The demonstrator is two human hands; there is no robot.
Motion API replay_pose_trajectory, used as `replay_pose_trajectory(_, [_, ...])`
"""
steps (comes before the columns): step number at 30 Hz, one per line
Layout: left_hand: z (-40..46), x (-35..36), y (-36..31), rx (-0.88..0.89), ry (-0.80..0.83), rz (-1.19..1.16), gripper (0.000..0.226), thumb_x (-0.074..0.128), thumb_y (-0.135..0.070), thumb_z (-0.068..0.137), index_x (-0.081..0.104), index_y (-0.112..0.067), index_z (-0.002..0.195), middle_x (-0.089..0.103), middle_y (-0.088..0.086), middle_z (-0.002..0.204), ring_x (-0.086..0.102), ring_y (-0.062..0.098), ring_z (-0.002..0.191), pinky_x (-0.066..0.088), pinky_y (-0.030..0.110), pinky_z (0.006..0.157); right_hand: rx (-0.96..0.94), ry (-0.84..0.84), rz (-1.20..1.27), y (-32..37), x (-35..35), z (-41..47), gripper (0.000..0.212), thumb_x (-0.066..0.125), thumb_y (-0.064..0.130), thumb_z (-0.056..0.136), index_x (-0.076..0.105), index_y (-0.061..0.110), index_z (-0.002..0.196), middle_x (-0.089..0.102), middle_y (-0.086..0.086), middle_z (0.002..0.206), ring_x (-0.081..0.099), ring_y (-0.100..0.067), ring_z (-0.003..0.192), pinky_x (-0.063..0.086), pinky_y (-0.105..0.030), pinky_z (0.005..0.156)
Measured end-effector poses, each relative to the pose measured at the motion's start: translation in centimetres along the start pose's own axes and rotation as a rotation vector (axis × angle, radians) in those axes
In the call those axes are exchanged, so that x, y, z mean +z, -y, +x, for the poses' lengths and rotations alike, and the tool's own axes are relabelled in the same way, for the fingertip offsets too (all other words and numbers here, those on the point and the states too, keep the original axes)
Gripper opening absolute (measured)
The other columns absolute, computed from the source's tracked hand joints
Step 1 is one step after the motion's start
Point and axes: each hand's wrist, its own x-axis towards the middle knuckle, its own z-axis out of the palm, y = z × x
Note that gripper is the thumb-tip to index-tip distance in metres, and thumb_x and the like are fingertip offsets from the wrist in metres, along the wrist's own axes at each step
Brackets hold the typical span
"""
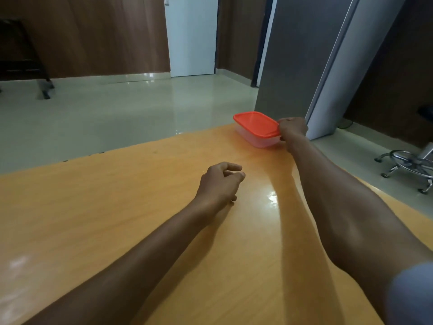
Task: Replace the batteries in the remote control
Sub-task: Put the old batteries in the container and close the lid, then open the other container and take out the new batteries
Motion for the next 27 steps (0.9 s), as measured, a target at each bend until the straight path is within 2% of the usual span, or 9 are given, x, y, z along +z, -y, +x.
replay_pose_trajectory(3, [0.1,0.0,0.0,0.002,-0.016,-0.009,0.020,0.061,-0.026,0.096,0.069,-0.023,0.114,0.063,-0.004,0.090,0.062,0.018,0.062,0.054,0.030,0.063,-0.024,-0.016,-0.005,0.2,-0.5,-0.7,0.030,0.053,0.015,0.087,0.079,0.013,0.102,0.075,-0.009,0.101,0.072,-0.031,0.096,0.060,-0.043,0.091])
replay_pose_trajectory(6, [-1.1,0.0,-0.1,0.001,-0.027,-0.012,0.019,0.061,-0.027,0.096,0.070,-0.023,0.113,0.064,-0.003,0.096,0.063,0.018,0.067,0.057,0.035,0.070,-0.074,-0.077,-0.014,0.4,-1.9,-2.8,0.028,0.054,0.013,0.089,0.077,0.015,0.105,0.074,-0.005,0.109,0.068,-0.025,0.104,0.056,-0.035,0.092])
replay_pose_trajectory(10, [-4.6,-0.6,-0.7,-0.015,-0.057,-0.008,0.017,0.061,-0.027,0.097,0.070,-0.023,0.111,0.063,-0.004,0.098,0.062,0.016,0.077,0.055,0.031,0.065,-0.142,-0.061,0.023,0.6,-4.4,-7.2,0.021,0.058,0.016,0.085,0.077,0.019,0.094,0.075,-0.002,0.099,0.067,-0.018,0.095,0.052,-0.027,0.082])
replay_pose_trajectory(14, [-10.4,-2.9,-1.1,-0.031,-0.107,0.014,0.017,0.061,-0.027,0.097,0.070,-0.023,0.111,0.065,-0.003,0.105,0.063,0.016,0.091,0.059,0.033,0.067,-0.125,0.097,0.099,0.6,-7.1,-14.9,0.006,0.066,0.030,0.073,0.071,0.027,0.070,0.074,0.001,0.080,0.072,-0.024,0.086,0.061,-0.047,0.077])
replay_pose_trajectory(16, [-13.9,-4.6,-1.2,-0.043,-0.131,0.018,0.018,0.061,-0.026,0.097,0.070,-0.022,0.111,0.066,0.000,0.106,0.064,0.018,0.091,0.060,0.035,0.069,-0.144,0.188,0.099,0.9,-8.6,-20.2,0.005,0.068,0.029,0.076,0.071,0.025,0.073,0.073,-0.001,0.080,0.071,-0.023,0.081,0.059,-0.040,0.063])
replay_pose_trajectory(18, [-18.0,-6.5,-1.2,-0.044,-0.155,0.028,0.017,0.060,-0.025,0.097,0.070,-0.022,0.111,0.067,0.002,0.106,0.064,0.019,0.090,0.059,0.034,0.067,-0.174,0.312,0.105,1.4,-9.9,-26.2,0.005,0.069,0.024,0.083,0.072,0.021,0.080,0.072,-0.003,0.081,0.066,-0.017,0.071,0.049,-0.029,0.049])
replay_pose_trajectory(20, [-22.3,-8.9,-1.0,-0.047,-0.190,0.024,0.017,0.060,-0.026,0.097,0.070,-0.022,0.111,0.068,0.002,0.106,0.064,0.020,0.092,0.060,0.035,0.069,-0.200,0.451,0.103,1.9,-10.7,-32.3,0.007,0.069,0.021,0.087,0.073,0.015,0.085,0.070,-0.004,0.080,0.062,-0.014,0.067,0.044,-0.028,0.047])
replay_pose_trajectory(24, [-31.3,-14.6,0.5,-0.093,-0.298,0.003,0.017,0.061,-0.024,0.096,0.072,-0.021,0.110,0.069,0.004,0.106,0.064,0.020,0.088,0.059,0.038,0.070,-0.287,0.707,0.053,2.7,-10.8,-44.0,0.013,0.069,0.025,0.090,0.073,0.013,0.094,0.073,-0.004,0.085,0.064,-0.014,0.070,0.048,-0.031,0.054])
replay_pose_trajectory(27, [-37.1,-18.9,2.1,-0.132,-0.407,-0.017,0.016,0.063,-0.020,0.095,0.072,-0.018,0.108,0.071,0.007,0.102,0.062,0.020,0.081,0.057,0.036,0.066,-0.333,0.863,0.051,3.1,-10.0,-51.6,0.014,0.070,0.025,0.089,0.073,0.012,0.094,0.073,-0.003,0.085,0.064,-0.014,0.069,0.046,-0.024,0.050])
